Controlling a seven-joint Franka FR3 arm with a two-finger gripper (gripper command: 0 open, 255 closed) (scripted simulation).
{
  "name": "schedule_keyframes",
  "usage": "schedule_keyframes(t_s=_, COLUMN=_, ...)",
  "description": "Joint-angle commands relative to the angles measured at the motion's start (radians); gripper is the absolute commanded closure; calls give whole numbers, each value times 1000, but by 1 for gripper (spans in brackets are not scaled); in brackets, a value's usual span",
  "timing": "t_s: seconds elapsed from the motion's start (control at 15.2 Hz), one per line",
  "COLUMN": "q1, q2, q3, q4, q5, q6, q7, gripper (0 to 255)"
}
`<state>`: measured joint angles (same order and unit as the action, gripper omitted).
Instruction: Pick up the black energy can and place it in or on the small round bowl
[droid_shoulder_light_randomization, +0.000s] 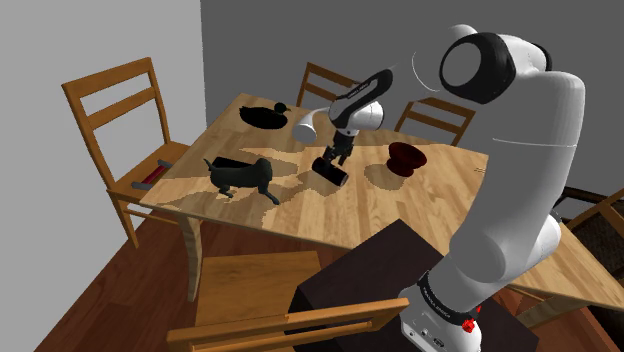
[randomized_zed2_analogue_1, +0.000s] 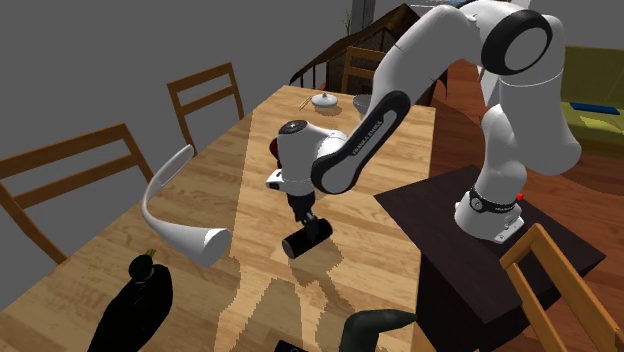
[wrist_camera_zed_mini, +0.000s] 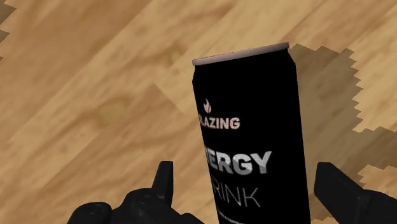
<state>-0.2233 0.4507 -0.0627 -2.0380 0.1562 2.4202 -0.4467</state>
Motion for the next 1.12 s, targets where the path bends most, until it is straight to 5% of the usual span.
schedule_keyframes(t_s=0.0, q1=-2, q2=15, q3=3, q4=-9, q5=4, q6=24, q7=-6, gripper=0)
schedule_keyframes(t_s=0.66, q1=-3, q2=42, q3=6, q4=-10, q5=10, q6=51, q7=-9, gripper=0)
schedule_keyframes(t_s=0.73, q1=-3, q2=42, q3=6, q4=-10, q5=10, q6=51, q7=-9, gripper=255)
schedule_keyframes(t_s=1.06, q1=-2, q2=42, q3=6, q4=-9, q5=10, q6=51, q7=-9, gripper=255)
